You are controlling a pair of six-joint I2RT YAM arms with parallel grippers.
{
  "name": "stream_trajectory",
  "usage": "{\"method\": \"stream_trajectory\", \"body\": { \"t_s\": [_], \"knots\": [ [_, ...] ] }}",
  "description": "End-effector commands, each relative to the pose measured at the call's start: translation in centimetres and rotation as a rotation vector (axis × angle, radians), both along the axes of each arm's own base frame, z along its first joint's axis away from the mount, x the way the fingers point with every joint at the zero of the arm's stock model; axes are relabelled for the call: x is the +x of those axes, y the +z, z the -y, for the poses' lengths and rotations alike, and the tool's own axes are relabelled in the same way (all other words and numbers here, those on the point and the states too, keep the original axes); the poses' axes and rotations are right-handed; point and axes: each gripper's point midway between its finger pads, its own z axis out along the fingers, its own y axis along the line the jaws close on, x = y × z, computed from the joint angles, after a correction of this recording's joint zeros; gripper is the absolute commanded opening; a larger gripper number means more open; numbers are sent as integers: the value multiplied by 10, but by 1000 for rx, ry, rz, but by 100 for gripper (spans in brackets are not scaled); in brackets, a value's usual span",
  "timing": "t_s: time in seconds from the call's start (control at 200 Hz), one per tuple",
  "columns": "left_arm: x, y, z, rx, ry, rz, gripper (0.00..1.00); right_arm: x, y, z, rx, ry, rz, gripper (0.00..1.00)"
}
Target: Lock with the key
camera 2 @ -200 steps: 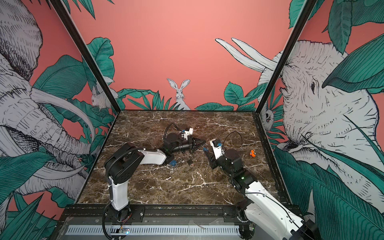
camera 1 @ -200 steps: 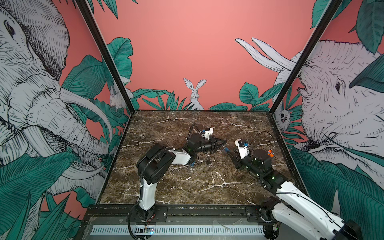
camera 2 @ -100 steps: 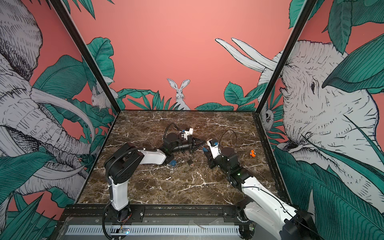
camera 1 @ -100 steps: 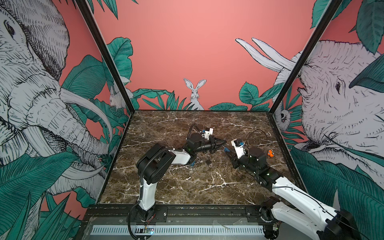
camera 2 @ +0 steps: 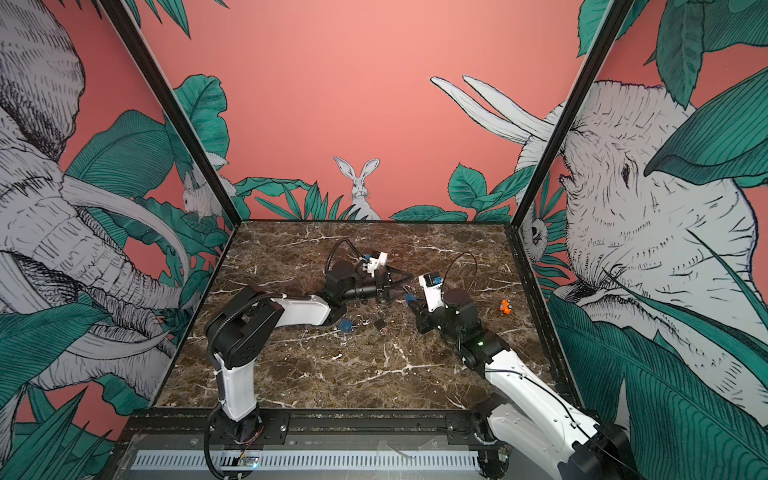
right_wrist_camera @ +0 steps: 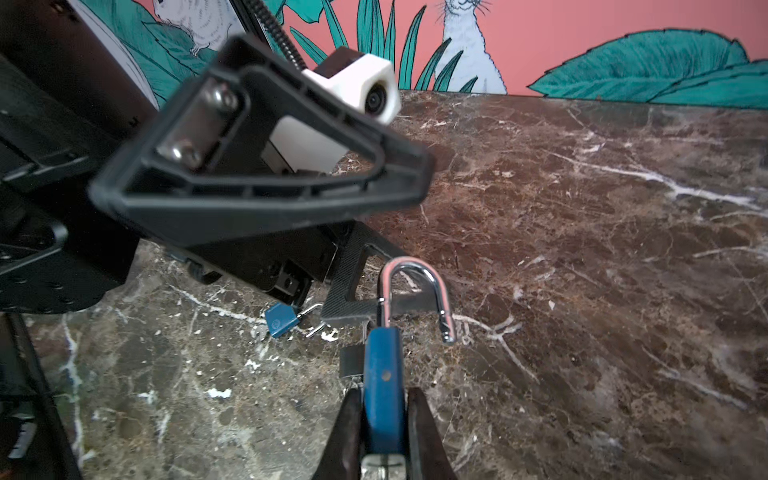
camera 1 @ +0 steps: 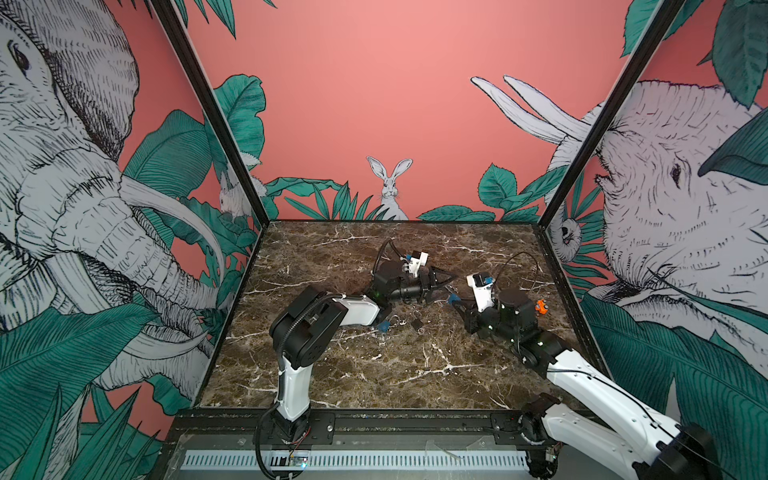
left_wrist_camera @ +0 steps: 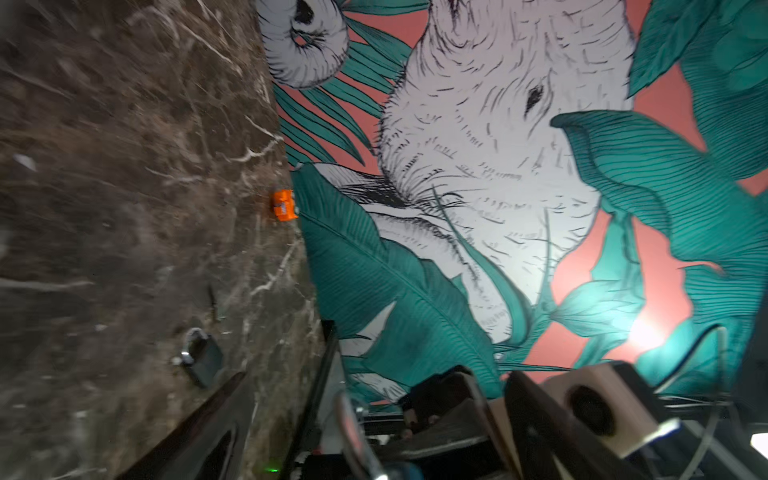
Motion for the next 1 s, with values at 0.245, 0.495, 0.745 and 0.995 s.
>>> {"method": "stream_trajectory", "body": {
  "t_s": [0.245, 0.495, 0.745, 0.995],
  "knots": [
    [43, 7, -70, 713, 124, 682, 97, -59, 10, -8, 228, 127, -394, 0],
    [19, 25, -63, 528, -13, 815, 97, -60, 5, -2, 345, 160, -488, 0],
    [-20, 30, -49, 334, -198, 869, 96, -57, 9, -4, 454, 205, -518, 0],
    [-39, 30, -43, 210, -280, 892, 90, -60, 8, -4, 516, 215, -548, 0]
  ]
}}
